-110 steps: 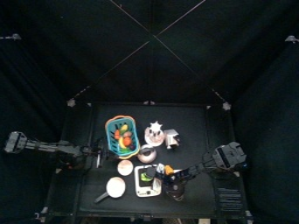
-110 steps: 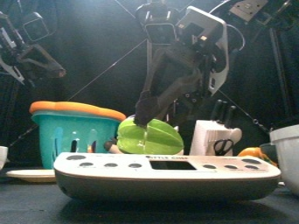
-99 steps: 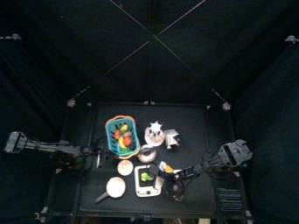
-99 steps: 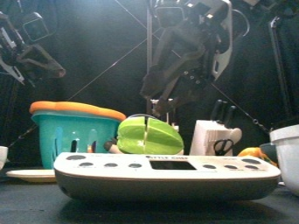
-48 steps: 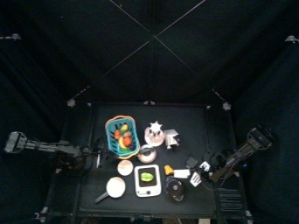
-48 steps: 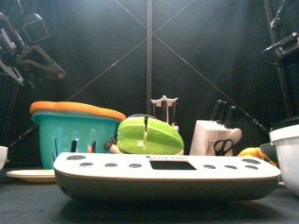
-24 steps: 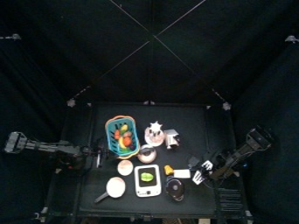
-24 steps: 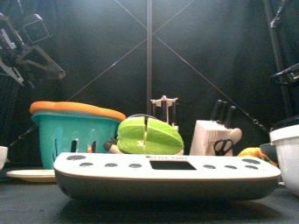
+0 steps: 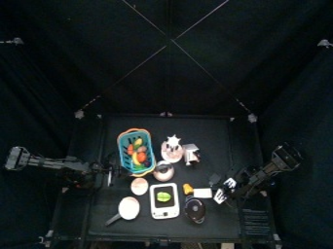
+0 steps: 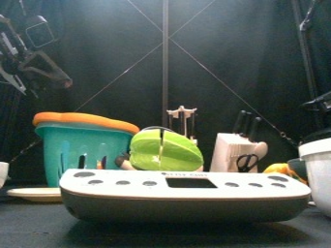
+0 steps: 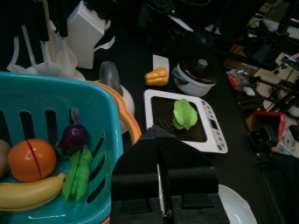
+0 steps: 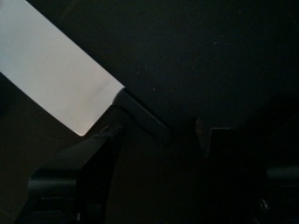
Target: Grab large knife handle
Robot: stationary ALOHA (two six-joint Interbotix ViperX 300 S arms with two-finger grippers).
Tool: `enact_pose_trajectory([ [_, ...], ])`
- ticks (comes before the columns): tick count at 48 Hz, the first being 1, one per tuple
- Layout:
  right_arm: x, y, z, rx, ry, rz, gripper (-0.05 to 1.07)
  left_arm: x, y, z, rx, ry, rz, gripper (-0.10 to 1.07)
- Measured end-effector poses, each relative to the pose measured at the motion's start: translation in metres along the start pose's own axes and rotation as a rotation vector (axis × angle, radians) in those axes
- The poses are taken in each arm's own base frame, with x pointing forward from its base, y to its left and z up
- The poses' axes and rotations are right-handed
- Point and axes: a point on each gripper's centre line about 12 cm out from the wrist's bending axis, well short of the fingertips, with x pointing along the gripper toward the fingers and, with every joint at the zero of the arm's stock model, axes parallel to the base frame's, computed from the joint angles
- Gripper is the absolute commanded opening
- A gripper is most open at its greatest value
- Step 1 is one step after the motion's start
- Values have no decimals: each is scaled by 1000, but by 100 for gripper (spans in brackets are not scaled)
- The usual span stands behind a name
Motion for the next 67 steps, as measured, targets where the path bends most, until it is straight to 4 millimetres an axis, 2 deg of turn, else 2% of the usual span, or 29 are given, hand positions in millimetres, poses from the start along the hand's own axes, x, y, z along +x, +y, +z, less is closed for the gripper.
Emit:
enact_pose_trajectory([
  [8, 2, 1, -1, 3, 7, 36, 89, 0, 0, -1, -1, 3, 1, -3],
  [23, 1, 7, 0, 7, 8, 62, 54, 0, 1, -2, -1, 3, 1, -3],
  [32, -1, 9, 3, -5, -6, 35, 40, 0, 0, -2, 0, 4, 1, -3],
  [40, -10, 13, 12, -8, -43, 29, 38, 0, 1, -2, -1, 4, 1, -3],
  [55, -43, 23, 36, -5, -153, -7, 38, 0, 1, -1, -6, 1, 3, -3],
  [67, -55, 31, 51, -52, -253, 6, 38, 0, 1, -2, -7, 4, 2, -3],
])
